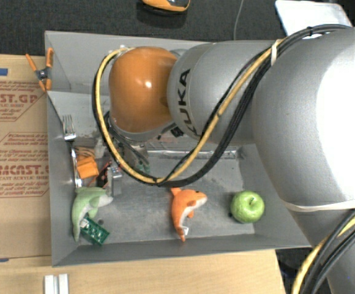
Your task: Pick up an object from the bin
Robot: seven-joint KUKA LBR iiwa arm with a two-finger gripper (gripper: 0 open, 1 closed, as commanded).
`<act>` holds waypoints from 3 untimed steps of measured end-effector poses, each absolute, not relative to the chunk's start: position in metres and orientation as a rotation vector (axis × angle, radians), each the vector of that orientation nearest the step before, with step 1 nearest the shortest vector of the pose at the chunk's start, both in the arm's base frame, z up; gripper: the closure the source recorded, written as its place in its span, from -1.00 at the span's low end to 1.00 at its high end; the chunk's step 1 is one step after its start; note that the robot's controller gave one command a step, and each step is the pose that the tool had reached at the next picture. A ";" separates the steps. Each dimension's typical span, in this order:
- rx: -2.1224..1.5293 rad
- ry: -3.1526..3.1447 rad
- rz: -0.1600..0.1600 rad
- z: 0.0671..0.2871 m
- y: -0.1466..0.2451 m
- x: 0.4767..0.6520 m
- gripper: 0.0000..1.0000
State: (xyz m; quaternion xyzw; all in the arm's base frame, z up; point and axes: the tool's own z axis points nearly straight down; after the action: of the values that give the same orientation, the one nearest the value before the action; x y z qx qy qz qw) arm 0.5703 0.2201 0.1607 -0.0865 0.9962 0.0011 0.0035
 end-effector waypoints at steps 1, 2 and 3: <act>-0.590 3.079 0.005 0.139 0.243 0.538 1.00; -0.589 3.079 0.005 0.139 0.243 0.538 1.00; -0.817 3.018 0.006 0.105 0.221 0.518 1.00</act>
Offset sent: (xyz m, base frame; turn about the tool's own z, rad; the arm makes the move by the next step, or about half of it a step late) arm 0.0000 0.0000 0.0000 0.0000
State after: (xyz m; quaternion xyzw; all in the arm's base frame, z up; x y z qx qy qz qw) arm 0.5184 0.2213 0.1052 -0.2612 0.9652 0.0020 0.0073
